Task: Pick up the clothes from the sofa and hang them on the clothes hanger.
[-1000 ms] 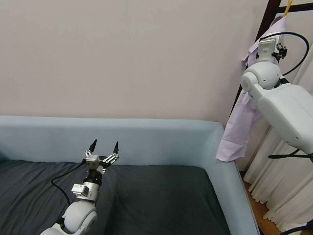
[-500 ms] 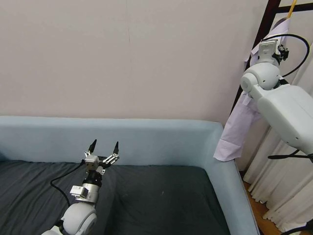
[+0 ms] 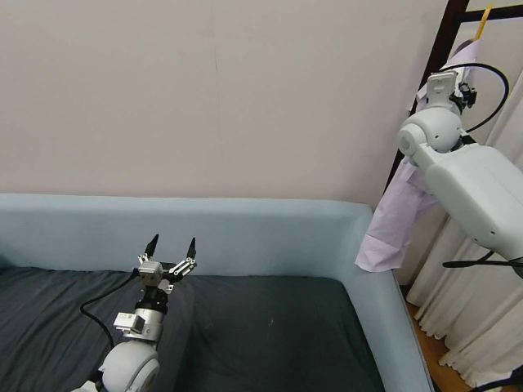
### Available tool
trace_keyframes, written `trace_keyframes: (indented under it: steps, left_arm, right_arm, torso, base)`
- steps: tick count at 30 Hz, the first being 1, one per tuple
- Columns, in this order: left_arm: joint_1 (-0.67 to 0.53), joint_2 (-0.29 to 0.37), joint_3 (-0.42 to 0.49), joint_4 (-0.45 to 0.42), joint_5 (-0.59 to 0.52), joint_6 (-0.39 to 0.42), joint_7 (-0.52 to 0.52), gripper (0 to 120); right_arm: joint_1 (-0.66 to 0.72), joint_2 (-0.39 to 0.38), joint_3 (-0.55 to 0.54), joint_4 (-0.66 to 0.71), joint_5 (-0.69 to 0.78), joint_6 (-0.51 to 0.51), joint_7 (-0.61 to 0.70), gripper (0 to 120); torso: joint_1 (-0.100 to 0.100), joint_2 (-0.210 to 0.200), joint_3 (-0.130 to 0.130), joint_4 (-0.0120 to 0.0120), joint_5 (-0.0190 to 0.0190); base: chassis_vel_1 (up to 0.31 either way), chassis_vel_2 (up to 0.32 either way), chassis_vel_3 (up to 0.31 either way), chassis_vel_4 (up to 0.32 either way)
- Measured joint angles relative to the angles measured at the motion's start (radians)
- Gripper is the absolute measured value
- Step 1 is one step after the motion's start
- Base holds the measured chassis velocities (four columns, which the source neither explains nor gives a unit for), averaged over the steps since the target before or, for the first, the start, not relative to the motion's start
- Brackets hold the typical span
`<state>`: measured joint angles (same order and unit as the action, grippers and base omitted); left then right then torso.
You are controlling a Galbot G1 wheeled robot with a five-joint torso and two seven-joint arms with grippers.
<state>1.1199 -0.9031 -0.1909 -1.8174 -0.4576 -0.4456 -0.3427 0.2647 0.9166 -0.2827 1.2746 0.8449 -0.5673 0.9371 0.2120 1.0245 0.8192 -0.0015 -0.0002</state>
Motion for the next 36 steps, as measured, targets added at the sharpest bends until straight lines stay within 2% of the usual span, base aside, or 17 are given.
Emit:
trace_keyframes:
  steps: [3,4,7,9,12,14,15,18,20,21,23,26,27,30,33,36]
  left_arm:
    - [0.004,0.0,-0.002,-0.002,0.001,0.0,0.0,100]
    - [0.004,0.0,-0.002,-0.002,0.001,0.0,0.0,100]
    - [0.01,-0.001,-0.005,-0.005,0.002,0.0,0.0,100]
    - [0.01,-0.001,-0.005,-0.005,0.002,0.0,0.0,100]
    - [0.018,-0.001,-0.013,-0.008,0.003,-0.001,0.0,100]
    - [0.026,-0.004,-0.019,-0.011,0.005,-0.002,0.0,100]
    - [0.026,-0.004,-0.019,-0.011,0.005,-0.002,0.0,100]
    - [0.038,-0.014,-0.029,-0.017,0.005,-0.005,0.001,100]
    - [0.047,-0.027,-0.037,-0.027,0.0,-0.012,0.01,100]
    - [0.047,-0.027,-0.037,-0.027,0.0,-0.012,0.01,100]
    - [0.063,-0.051,-0.049,-0.046,-0.017,-0.022,0.035,100]
    - [0.095,-0.101,-0.076,-0.077,-0.034,-0.029,0.078,100]
    - [0.095,-0.101,-0.076,-0.077,-0.034,-0.029,0.078,100]
    - [0.151,-0.176,-0.124,-0.121,-0.034,-0.03,0.125,100]
    - [0.208,-0.231,-0.167,-0.169,-0.019,-0.005,0.111,100]
    - [0.302,-0.318,-0.241,-0.238,0.042,0.013,0.054,100]
  right_arm:
    - [-0.008,-0.02,0.005,0.043,0.024,0.001,0.001,26]
    - [-0.008,-0.02,0.005,0.043,0.024,0.001,0.001,26]
    - [-0.038,-0.062,0.021,0.121,0.03,0.019,-0.003,40]
    - [-0.042,-0.068,0.024,0.132,0.032,0.023,-0.006,41]
    - [-0.116,-0.148,0.09,0.26,0.051,0.105,-0.1,57]
    - [-0.206,-0.21,0.165,0.353,0.072,0.212,-0.247,67]
    - [-0.206,-0.21,0.165,0.353,0.072,0.212,-0.247,67]
    - [-0.376,-0.293,0.295,0.487,0.097,0.403,-0.462,80]
    - [-0.468,-0.326,0.359,0.55,0.098,0.503,-0.554,88]
    - [-0.468,-0.326,0.359,0.55,0.098,0.503,-0.554,88]
    - [-0.579,-0.341,0.404,0.604,0.099,0.591,-0.64,96]
    - [-0.772,-0.323,0.481,0.676,0.096,0.655,-0.705,100]
    - [-0.772,-0.323,0.481,0.676,0.096,0.655,-0.705,100]
    - [-0.952,-0.264,0.538,0.723,0.03,0.684,-0.742,100]
    - [-1.022,-0.209,0.538,0.727,-0.034,0.691,-0.738,100]
    - [-1.111,-0.112,0.528,0.724,-0.124,0.694,-0.711,100]
  torso:
    - [0.0,0.0,0.0,0.0001,0.0]
    - [0.0,0.0,0.0,0.0001,0.0]
    - [0.0,0.0,0.0,0.0002,0.0002]
    - [0.0,0.0,0.0,0.0002,0.0002]
    - [0.0,0.0,0.0,-0.0001,0.0001]
    - [0.0,0.0,0.0,0.0001,0.0005]
    - [0.0,0.0,0.0,0.0001,0.0005]
    - [0.0,0.0,0.0,-0.0004,0.0007]
    - [0.0,0.0,0.0,-0.0003,0.0]
    - [0.0,0.0,0.0,-0.0003,0.0]
    - [0.0,0.0,0.0,-0.0002,-0.0002]
    - [0.0,0.0,0.0,0.0001,0.0003]
    - [0.0,0.0,0.0,0.0001,0.0003]
    - [0.0,0.0,0.0,-0.0004,0.0001]
    - [0.0,0.0,0.0,-0.0005,0.0002]
    - [0.0,0.0,0.0,0.0013,-0.0002]
  base:
    - [0.0,0.0,0.0,0.0]
    - [0.0,0.0,0.0,0.0]
    - [0.0,0.0,0.0,0.0]
    - [0.0,0.0,0.0,0.0]
    - [0.0,0.0,0.0,0.0]
    - [0.0,0.0,0.0,0.0]
    - [0.0,0.0,0.0,0.0]
    - [0.0,0.0,0.0,0.0]
    - [0.0,0.0,0.0,0.0]
    - [0.0,0.0,0.0,0.0]
    - [0.0,0.0,0.0,0.0]
    - [0.0,0.0,0.0,0.0]
    - [0.0,0.0,0.0,0.0]
    - [0.0,0.0,0.0,0.0]
    - [0.0,0.0,0.0,0.0]
    - [0.0,0.0,0.0,0.0]
